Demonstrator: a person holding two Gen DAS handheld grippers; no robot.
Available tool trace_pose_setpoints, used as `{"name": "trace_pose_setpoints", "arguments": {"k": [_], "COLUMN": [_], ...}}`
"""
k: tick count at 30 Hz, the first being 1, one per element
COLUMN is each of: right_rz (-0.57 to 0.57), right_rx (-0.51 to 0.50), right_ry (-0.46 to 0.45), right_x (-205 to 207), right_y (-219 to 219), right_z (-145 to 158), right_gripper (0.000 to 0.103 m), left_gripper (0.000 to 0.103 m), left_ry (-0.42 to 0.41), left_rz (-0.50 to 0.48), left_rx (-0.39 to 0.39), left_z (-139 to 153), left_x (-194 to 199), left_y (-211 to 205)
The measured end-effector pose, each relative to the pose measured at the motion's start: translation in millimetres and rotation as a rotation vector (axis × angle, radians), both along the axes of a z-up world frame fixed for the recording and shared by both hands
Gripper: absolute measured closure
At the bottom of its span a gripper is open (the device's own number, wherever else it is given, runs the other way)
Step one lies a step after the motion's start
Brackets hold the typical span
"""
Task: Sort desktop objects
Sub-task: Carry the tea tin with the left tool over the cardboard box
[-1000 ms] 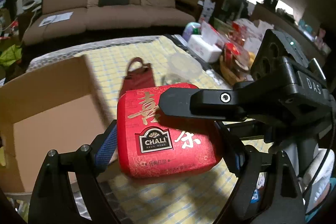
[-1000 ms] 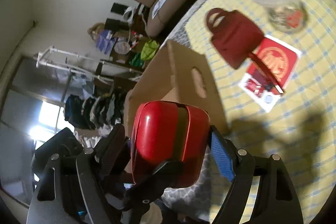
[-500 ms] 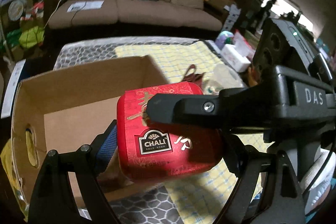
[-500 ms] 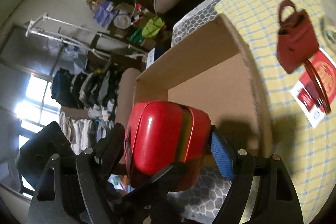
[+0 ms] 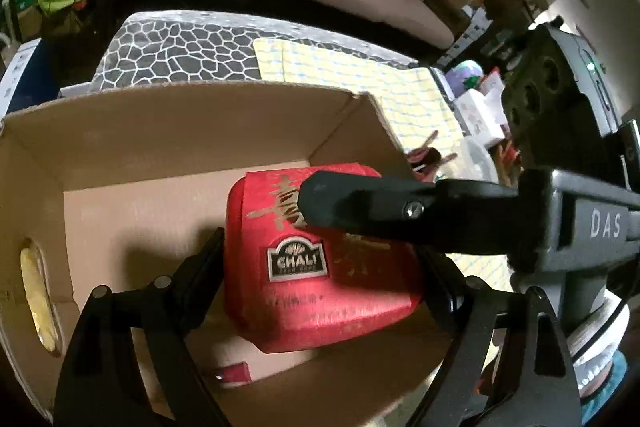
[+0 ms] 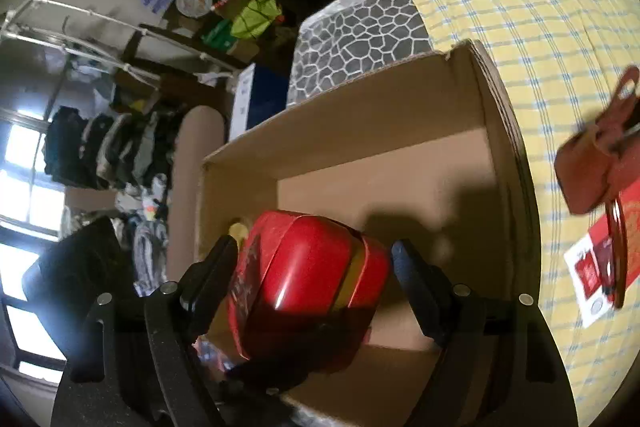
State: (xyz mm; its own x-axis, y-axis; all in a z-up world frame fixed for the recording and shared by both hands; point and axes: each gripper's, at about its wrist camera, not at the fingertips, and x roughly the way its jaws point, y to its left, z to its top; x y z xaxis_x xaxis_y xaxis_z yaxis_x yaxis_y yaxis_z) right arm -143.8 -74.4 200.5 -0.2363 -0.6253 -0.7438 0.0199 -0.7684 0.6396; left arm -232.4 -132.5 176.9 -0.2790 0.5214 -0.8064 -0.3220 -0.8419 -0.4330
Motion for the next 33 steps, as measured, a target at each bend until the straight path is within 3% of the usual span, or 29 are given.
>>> {"name": "trace_pose_setpoints", "arguments": {"k": [5,8,12,20,27,33], "right_rz": [-0.002,0.003,-0.006,-0.015,-0.038,-0.043], "right_rx": [0.038,0.111,0.192,0.189,0.175,0.158], "right_ry": [-0.028,-0.035,0.026,0.094,0.138,0.137], "right_x": [-19.0,-25.7,-23.8,-7.2,8.7,15.8], "right_y": [2.1,3.8,15.1,40.7,65.7,79.8], "right_z": [-8.6,-8.2,5.7,32.4,48.9,43.7], "right_gripper": [0.021,0.021,0.021,0.021,0.021,0.020], "left_gripper": [0.019,0.019,0.019,0.020,0.020,0.020], "left_ry": [-0.016,-0.038,-0.101,-0.170,-0.268,-0.332], "left_rz": [0.008,0.024,0.058,0.093,0.144,0.178], "left_rx": [-0.031,-0.056,-0.076,-0.176,-0.172,-0.177], "left_z": [-12.9,-25.9,-42.6,-66.1,-93.5,-108.5], "left_x": [-14.5,-24.0,-37.5,-61.8,-70.1,-78.7], "left_y": [2.7,4.6,10.8,45.0,60.2,64.8]}}
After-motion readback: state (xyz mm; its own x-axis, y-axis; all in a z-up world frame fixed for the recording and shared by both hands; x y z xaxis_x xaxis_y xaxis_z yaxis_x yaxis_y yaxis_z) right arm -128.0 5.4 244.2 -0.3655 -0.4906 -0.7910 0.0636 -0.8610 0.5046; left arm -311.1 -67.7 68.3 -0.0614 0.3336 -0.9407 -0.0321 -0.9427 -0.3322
